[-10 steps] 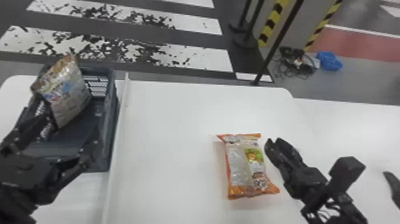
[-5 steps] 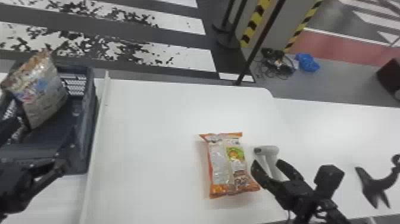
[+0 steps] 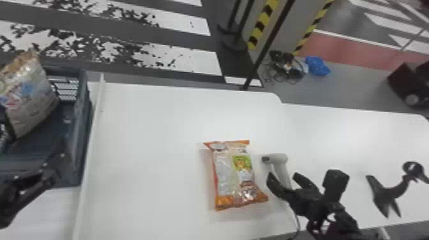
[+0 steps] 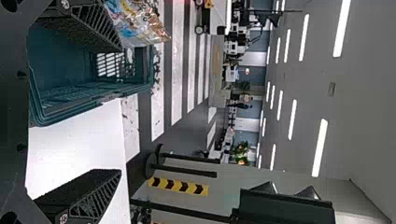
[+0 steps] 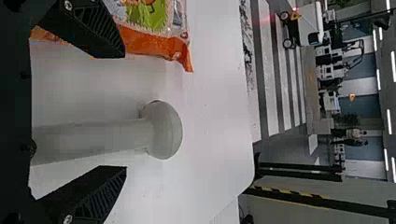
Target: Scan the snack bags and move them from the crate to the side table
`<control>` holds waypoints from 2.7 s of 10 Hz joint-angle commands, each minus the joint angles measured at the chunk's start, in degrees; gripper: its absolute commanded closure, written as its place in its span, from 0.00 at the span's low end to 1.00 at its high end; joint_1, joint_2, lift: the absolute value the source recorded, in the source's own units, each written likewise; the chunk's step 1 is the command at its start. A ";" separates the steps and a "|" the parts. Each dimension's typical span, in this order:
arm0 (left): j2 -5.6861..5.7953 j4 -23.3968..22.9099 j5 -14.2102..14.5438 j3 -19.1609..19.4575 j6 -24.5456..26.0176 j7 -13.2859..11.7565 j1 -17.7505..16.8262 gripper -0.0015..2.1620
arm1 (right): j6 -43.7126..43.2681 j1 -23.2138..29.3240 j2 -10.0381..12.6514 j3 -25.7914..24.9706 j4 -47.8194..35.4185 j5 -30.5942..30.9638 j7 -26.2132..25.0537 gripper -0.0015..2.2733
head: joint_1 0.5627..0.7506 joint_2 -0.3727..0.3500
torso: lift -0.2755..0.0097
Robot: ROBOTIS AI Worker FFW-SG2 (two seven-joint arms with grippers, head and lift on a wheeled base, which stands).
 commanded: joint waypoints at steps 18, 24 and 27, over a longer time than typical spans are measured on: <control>0.18 -0.60 -1.23 -2.99 0.20 -0.09 -0.40 0.03 | 22.03 4.94 3.76 -4.39 -21.65 -4.23 0.53 0.98 | 0.70 0.03 | 0.66; 0.18 -1.39 -1.32 -2.81 0.20 -0.18 0.39 0.03 | 24.67 1.42 3.68 2.37 -21.21 -0.89 -0.17 0.98 | 0.70 0.10 | 0.66; 0.18 -1.30 -1.40 -2.81 0.20 -0.09 0.39 0.03 | 23.79 1.25 3.33 4.04 -19.81 0.43 -0.17 0.98 | 0.70 0.11 | 0.66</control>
